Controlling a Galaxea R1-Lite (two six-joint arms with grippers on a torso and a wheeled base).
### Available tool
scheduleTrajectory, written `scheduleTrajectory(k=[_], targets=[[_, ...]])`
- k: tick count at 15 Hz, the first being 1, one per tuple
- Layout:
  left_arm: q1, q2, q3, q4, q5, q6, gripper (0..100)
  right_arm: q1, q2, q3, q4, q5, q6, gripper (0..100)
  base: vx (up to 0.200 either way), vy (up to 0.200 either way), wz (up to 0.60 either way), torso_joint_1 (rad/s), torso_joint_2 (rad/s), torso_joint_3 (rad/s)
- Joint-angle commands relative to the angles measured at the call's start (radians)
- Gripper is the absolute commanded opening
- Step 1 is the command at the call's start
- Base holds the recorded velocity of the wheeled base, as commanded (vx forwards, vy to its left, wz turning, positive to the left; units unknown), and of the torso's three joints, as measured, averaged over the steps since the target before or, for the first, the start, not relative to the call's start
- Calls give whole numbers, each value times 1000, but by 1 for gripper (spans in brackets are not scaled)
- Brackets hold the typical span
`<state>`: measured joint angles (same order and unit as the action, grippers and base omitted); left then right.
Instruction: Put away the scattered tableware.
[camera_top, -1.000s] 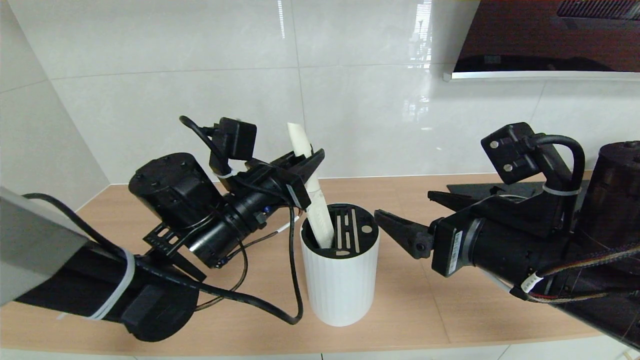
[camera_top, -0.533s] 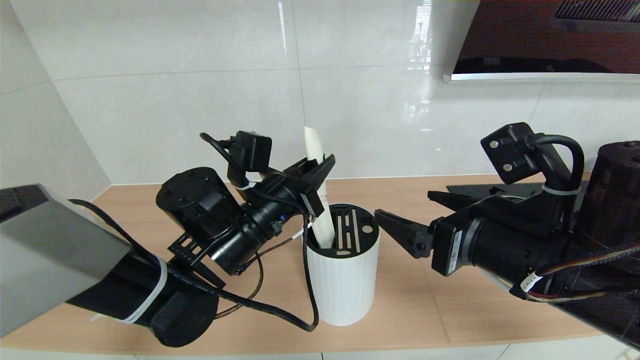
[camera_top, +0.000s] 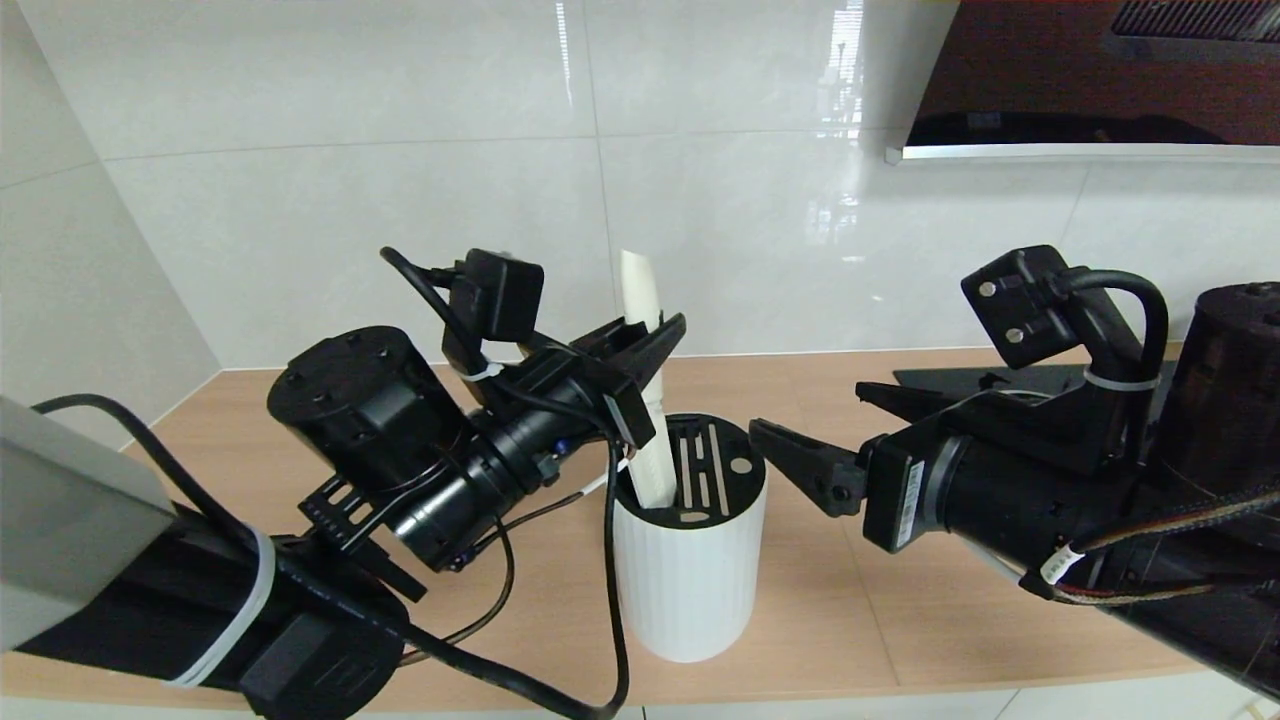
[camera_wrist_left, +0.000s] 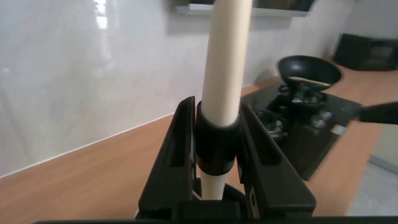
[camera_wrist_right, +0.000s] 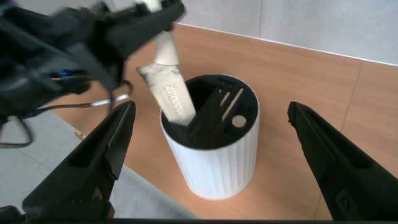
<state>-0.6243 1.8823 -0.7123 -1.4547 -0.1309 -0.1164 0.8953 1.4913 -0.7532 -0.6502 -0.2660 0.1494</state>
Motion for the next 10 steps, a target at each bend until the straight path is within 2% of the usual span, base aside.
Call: scheduleTrajectory(k=[1, 10], targets=[[-17, -38, 7, -12, 4, 0, 0, 1, 1, -2, 0, -1, 1, 100, 0, 0, 0, 0, 0, 0], [-34, -31, 30, -7, 7, 1, 0, 1, 0, -2, 0, -1, -1, 100, 0, 0, 0, 0, 0, 0]])
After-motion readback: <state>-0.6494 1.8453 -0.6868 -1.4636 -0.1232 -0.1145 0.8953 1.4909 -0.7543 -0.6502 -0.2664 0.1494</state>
